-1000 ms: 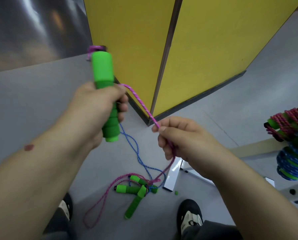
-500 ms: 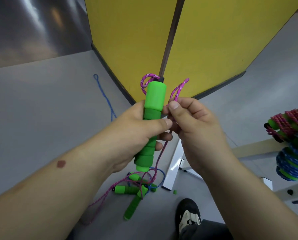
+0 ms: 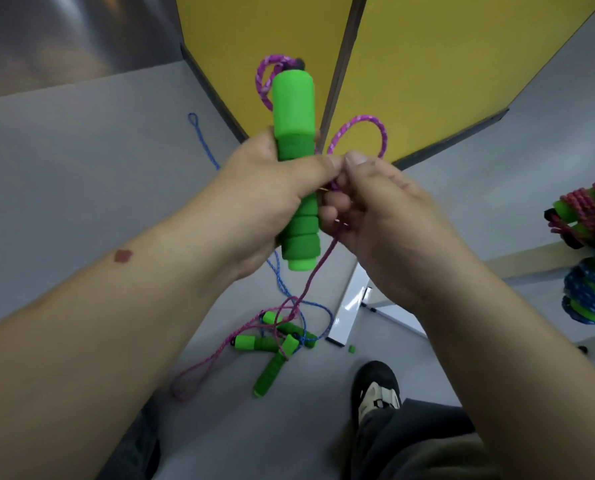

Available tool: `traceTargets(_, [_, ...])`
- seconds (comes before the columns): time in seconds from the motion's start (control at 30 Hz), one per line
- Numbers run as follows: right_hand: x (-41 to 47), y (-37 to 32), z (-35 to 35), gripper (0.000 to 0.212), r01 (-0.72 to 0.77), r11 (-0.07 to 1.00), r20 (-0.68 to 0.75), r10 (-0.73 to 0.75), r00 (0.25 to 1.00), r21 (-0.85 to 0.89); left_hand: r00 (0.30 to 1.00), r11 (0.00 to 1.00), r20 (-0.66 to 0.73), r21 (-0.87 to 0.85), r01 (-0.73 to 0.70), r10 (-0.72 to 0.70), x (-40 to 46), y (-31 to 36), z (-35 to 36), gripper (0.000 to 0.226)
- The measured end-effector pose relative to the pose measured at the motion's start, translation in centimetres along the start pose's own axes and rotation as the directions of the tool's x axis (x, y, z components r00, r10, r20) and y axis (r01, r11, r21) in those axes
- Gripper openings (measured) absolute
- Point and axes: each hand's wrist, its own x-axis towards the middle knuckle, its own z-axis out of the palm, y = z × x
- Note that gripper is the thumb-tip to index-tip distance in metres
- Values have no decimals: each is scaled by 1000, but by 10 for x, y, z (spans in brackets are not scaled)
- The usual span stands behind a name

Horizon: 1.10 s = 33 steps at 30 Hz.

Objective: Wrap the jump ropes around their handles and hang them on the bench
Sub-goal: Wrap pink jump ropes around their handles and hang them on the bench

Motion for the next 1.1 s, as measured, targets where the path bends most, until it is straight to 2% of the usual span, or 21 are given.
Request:
traceTargets(0.07, [-3,2,-3,19,-91,967,66,109,992,-238,991,998,-128,-28,-52,48,7,7,-11,18])
traceTargets(0.13, [-9,4,-7,18,-118,900,130,189,973,-420,970,995,-222,26,-92,95,14,10,-25,11])
traceTargets(0.17, [-11,3,-7,18,-104,896,140,180,974,-432,962,994,-255,60,-87,100,15,11,-29,10])
traceTargets(0.23, [-12,-2,-4,16,-31,942,117,74,990,-335,959,995,-280,95,-23,49,14,9,-31,14])
traceTargets(0.27, [-11,-4,-4,16,16,968,86,5,996,-249,969,994,-248,99,37,-11,11,8,-28,19])
traceTargets(0.33, [-7,-8,-7,14,127,984,9,-127,992,-124,988,980,-72,141,143,-134,1,3,-16,24])
traceTargets(0.4, [-2,-7,-11,11,213,965,-64,-225,972,-154,973,965,120,198,171,-197,-8,-2,-5,27])
traceTargets(0.47, [1,-5,-13,9,211,959,-122,-236,964,-192,967,972,166,172,163,-191,-14,-3,2,25])
traceTargets(0.53, [0,-2,-12,12,128,982,-113,-144,983,-142,983,985,103,90,145,-154,-13,1,4,20])
traceTargets(0.6, [-2,1,-8,21,-43,987,-42,37,998,-154,990,990,31,-46,136,-135,-10,7,3,19])
traceTargets(0.67, [-3,0,-7,30,-214,949,63,234,970,-230,992,988,-36,-109,113,-117,-6,12,-2,15])
traceTargets(0.73, [-5,-3,-9,30,-241,922,180,304,936,-304,990,991,-109,-106,83,-94,-3,14,-9,11])
traceTargets(0.8, [-7,-5,-12,20,-135,921,229,229,946,-364,982,997,-175,-53,59,-68,0,11,-16,10])
traceTargets(0.87, [-8,-4,-12,16,-33,950,202,100,974,-310,982,996,-173,26,83,-77,1,9,-18,6])
traceTargets(0.97, [-5,-4,-10,16,69,988,47,-63,997,-140,983,975,-28,127,184,-182,-5,4,-13,14])
traceTargets(1.03, [-2,-6,-11,14,118,988,-48,-123,991,-97,972,954,102,236,183,-211,-10,-1,-8,23])
traceTargets(1.1, [-1,-6,-13,13,128,987,-123,-140,983,-96,966,960,164,232,158,-199,-13,-5,-4,23])
